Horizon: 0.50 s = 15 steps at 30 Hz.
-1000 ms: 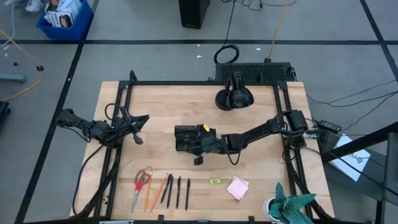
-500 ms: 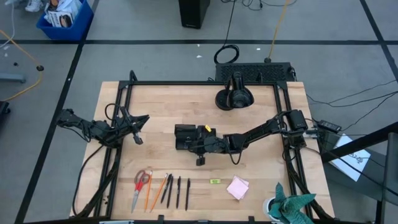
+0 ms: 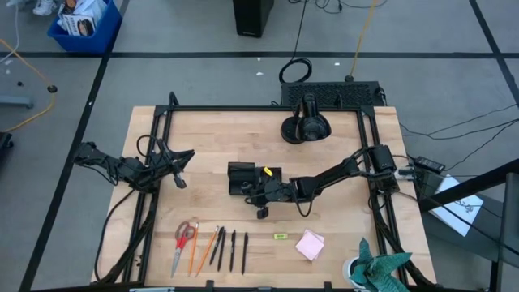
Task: Pick and place office supplies into organizer
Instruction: Put the black binder clip into the black desk organizer
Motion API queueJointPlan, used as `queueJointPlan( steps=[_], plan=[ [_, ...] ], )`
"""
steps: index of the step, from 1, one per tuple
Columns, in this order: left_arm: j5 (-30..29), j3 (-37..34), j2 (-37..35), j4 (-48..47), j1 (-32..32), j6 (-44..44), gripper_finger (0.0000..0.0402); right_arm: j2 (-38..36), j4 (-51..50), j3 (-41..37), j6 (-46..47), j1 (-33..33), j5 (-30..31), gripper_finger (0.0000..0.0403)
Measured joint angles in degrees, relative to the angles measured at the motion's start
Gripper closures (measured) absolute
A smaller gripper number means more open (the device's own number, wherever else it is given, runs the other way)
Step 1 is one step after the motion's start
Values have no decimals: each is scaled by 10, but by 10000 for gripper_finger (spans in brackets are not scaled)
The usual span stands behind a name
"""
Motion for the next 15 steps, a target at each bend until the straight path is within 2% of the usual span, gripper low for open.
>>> queueJointPlan(
  steps=[11, 15],
  plan=[
    [0, 0, 0, 0, 0, 1, 360, 20, -1, 0, 37, -5, 13, 402],
    [0, 0, 0, 0, 0, 1, 360, 20, 5, 0, 36, -5, 13, 388]
  ],
)
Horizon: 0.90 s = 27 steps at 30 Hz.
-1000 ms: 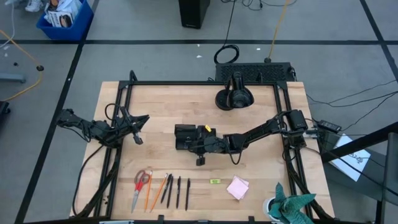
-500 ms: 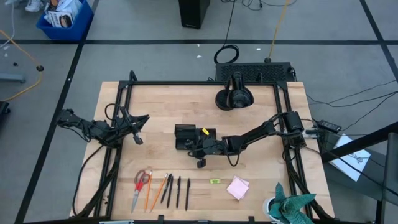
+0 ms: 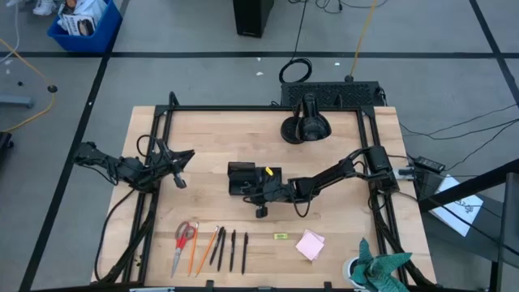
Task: Pick and place office supplies into organizer
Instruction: Put the black binder clip into the black desk organizer, then put the yellow eraser into the black desk organizer
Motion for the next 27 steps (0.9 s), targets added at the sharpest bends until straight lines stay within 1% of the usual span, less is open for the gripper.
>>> queueJointPlan(
  steps=[9, 12, 14, 17, 19, 24, 27],
  plan=[
    [0, 0, 0, 0, 0, 0, 360, -2, 13, 0, -1, 1, 2, 323],
    [0, 0, 0, 0, 0, 0, 360, -12, 7, 0, -13, 7, 22, 308],
    [0, 0, 0, 0, 0, 0, 360, -33, -9, 2, -23, 20, 36, 300],
    [0, 0, 0, -1, 0, 0, 360, -82, -86, 19, -28, 51, 28, 290],
    [0, 0, 0, -1, 0, 1, 360, -110, -144, 28, -7, 76, 24, 284],
    [0, 0, 0, 0, 0, 0, 360, -144, -284, 28, 113, 136, 7, 271],
    [0, 0, 0, 0, 0, -3, 360, -152, -354, 28, 164, 167, -17, 264]
  ],
)
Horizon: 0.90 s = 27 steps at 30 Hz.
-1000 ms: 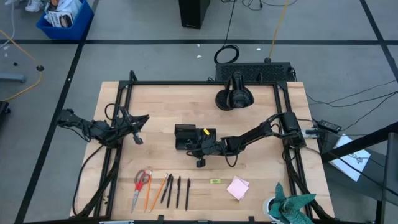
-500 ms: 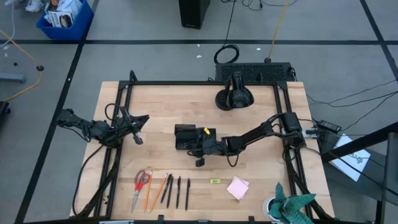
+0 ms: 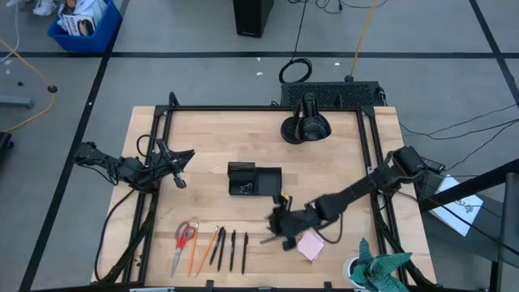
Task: Pick and place office supplies into organizer
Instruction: Put the yellow eraser into the black desk organizer
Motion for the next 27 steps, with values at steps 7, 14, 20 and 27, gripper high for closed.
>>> queueJointPlan(
  steps=[7, 14, 20, 27],
  plan=[
    [0, 0, 0, 0, 0, -15, 360, 27, -25, -1, 95, 30, -58, 247],
    [0, 0, 0, 0, 0, -17, 360, 62, -43, -1, 151, 33, -91, 216],
    [0, 0, 0, -1, 0, -17, 360, 65, -66, -1, 188, 25, -90, 197],
    [0, 0, 0, -2, 0, -17, 360, 64, -75, -26, 216, 25, -88, 194]
  ],
)
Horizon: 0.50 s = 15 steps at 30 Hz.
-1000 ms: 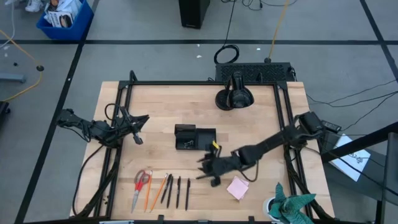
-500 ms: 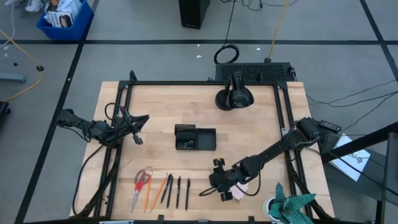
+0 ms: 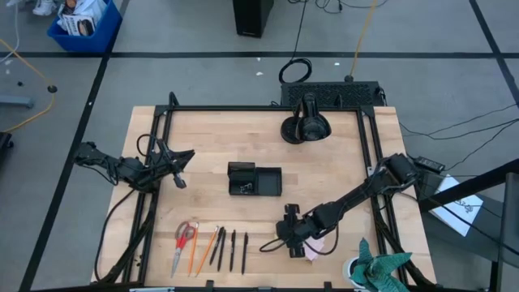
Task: Pick and place office supplies into organizer
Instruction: Put the yellow eraser into the black desk organizer
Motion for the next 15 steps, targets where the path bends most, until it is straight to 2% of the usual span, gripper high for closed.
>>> queueJointPlan(
  steps=[8, 15],
  plan=[
    [0, 0, 0, 0, 0, 0, 360, -3, 120, -68, 9, 0, 8, 197],
    [0, 0, 0, 0, 0, 0, 360, -2, 170, -108, 11, 13, 16, 215]
  ],
)
